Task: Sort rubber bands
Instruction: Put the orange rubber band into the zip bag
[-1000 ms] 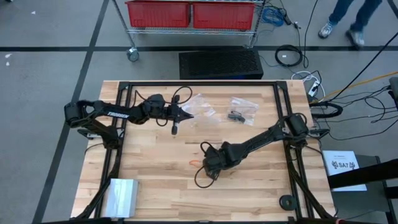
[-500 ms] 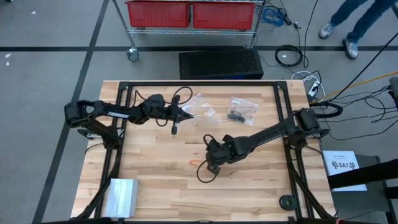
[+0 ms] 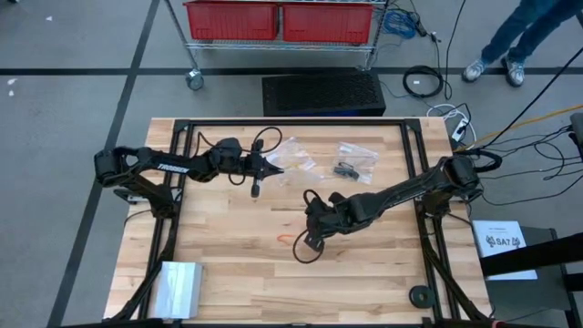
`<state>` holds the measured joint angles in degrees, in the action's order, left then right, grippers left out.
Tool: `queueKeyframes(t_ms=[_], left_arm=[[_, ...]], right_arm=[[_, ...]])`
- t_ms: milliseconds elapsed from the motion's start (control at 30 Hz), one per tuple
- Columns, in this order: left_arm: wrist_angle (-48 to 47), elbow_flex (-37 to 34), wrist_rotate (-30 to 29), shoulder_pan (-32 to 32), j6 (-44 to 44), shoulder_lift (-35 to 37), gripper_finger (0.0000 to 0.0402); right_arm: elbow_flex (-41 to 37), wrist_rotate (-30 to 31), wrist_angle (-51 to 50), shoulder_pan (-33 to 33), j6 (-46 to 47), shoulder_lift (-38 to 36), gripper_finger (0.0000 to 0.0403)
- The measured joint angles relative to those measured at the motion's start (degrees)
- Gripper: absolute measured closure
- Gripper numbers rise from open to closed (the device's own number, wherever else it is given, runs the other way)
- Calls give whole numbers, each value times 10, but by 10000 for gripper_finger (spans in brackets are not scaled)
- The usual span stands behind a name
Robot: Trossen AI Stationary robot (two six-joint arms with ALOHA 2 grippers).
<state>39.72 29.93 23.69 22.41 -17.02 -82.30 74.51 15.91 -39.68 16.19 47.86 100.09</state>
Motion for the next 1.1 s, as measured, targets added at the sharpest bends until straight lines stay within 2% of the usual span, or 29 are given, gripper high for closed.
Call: queueKeyframes(t_ms=[267, 367, 467, 733, 833, 933, 1033, 1100], left_arm=[[0, 0, 1, 0, 0, 0, 397], [-1, 0, 1, 0, 0, 0, 396], [-1, 0, 1, -1, 0, 0, 395], [-3, 0, 1, -1, 0, 0, 394], [-7, 0, 1, -1, 0, 0, 394], [-14, 0, 1, -1, -3, 0, 394], [-14, 0, 1, -1, -3, 0, 394], [-14, 0, 1, -1, -3, 0, 394]], right_arm=[[0, 2, -60, 0, 44, 15, 218], [0, 4, -69, -1, 43, 39, 197], [0, 4, -57, -8, 19, 68, 195], [0, 3, -9, -48, -59, 134, 214], [1, -8, -8, -62, -78, 139, 235], [1, -16, -6, -67, -92, 139, 287], [1, -24, -6, -68, -105, 136, 367], [0, -26, -2, -67, -111, 130, 391]])
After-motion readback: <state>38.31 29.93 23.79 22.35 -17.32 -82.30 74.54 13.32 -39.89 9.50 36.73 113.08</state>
